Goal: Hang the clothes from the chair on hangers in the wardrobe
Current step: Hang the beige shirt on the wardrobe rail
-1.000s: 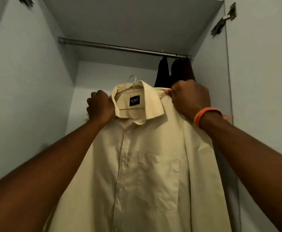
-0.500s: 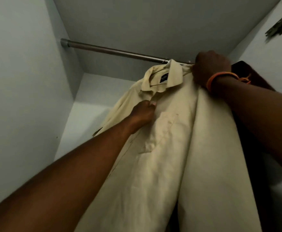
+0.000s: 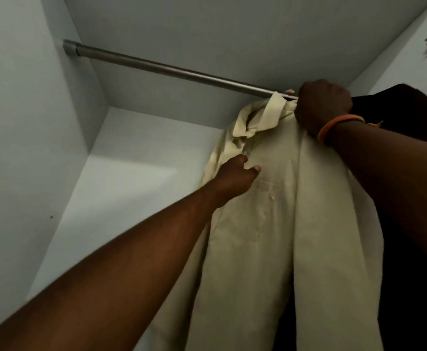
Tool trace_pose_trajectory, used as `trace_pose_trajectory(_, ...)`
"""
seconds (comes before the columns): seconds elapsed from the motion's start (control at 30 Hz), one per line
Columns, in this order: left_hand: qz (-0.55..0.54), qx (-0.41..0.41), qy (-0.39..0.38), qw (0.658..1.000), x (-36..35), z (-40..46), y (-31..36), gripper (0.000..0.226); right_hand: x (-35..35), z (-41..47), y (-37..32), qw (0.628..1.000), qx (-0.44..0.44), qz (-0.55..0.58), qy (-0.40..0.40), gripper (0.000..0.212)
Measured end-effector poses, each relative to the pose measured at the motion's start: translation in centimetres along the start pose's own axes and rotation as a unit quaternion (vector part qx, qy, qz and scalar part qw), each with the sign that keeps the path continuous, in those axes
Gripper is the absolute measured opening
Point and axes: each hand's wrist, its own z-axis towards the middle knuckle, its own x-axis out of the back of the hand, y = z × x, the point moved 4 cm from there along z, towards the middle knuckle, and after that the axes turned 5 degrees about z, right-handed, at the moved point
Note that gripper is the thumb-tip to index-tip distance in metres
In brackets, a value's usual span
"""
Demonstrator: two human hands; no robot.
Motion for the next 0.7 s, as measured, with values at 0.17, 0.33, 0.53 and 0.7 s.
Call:
trace_pose_trajectory(0.17, 0.007, 0.011, -0.022, 1.0, -0.3, -0.4, -0.4, 0.064, 0.3, 0.9, -0.7, 0.998, 0.044, -0.049, 0.003, 0.026)
trace_pose_trajectory(0.33, 0.018, 0.009, -0.004, 1.0, 0.1, -1.7, 1.1, 0.057, 2.2, -0.8, 0.4, 0.997, -0.003, -0.067, 0.03, 0.023)
trace_pose_trajectory(0.53, -0.014, 0.025, 0.002, 1.0, -1.0, -5.7, 3.9, 0.056, 4.9, -7.7, -0.6, 0.994, 0.057, -0.073, 0.059, 0.047)
trace_pose_trajectory(0.7, -0.044, 0.073, 0.031, 0.996, -2.0, -12.4, 5.4, 0.048, 6.6, -18.0, -1.6, 0.996, 0.049, 0.067, -0.012, 0.045)
